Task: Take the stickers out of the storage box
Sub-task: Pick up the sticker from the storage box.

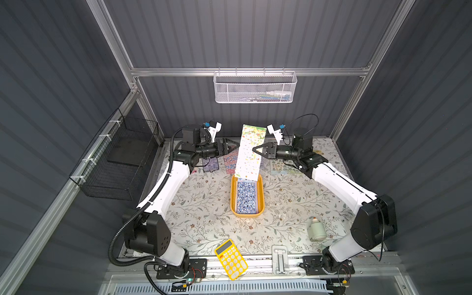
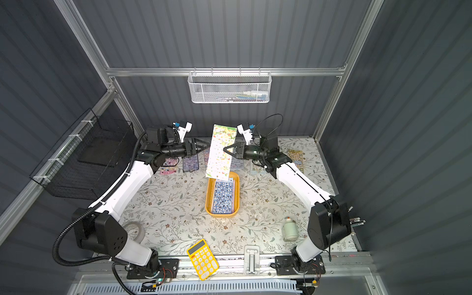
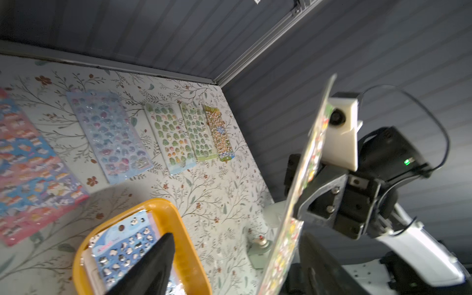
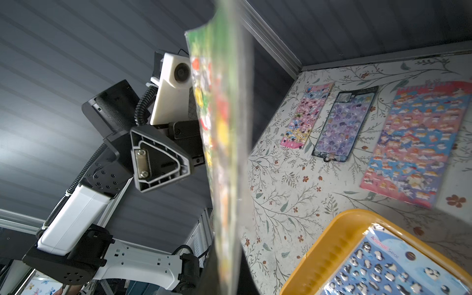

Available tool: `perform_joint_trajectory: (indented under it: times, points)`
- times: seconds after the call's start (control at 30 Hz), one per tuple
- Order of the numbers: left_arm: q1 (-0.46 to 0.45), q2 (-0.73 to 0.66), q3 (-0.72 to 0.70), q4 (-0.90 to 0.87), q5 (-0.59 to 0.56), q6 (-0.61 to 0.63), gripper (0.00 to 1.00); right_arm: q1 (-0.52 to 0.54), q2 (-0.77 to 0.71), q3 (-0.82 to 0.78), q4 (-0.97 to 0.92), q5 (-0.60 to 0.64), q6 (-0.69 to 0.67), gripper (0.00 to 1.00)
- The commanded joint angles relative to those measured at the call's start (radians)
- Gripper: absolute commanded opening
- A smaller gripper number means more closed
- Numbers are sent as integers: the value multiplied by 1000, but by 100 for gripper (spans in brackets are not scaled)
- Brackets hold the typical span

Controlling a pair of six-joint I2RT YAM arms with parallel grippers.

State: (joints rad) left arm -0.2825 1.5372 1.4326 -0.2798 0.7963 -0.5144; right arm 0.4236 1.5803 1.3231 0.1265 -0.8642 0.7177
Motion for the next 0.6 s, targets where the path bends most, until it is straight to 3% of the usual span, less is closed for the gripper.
perform_joint_trajectory:
  times: [0.0,0.13,0.23,0.33,0.4,0.43,0.5,0.57]
  points:
    - [-50,5,9,-97,-14,108,62,-1,17,37,1,-2,15,0]
    - [-112,57,51,-122,-12,134,43,0,39,44,-3,-5,28,0]
    - [-128,81,72,-115,-8,130,21,1,44,46,-5,-7,29,0]
    - [-129,88,82,-105,-11,120,8,0,42,42,-11,-1,25,3]
    - [-129,86,87,-108,-18,119,2,1,41,42,-21,7,18,14]
    - [-128,84,89,-115,-26,120,0,1,40,41,-28,15,11,25]
    - [-129,81,95,-142,-48,135,0,0,36,41,-47,38,-6,42]
    - [-127,81,105,-191,-71,158,0,-1,29,46,-81,68,-33,53]
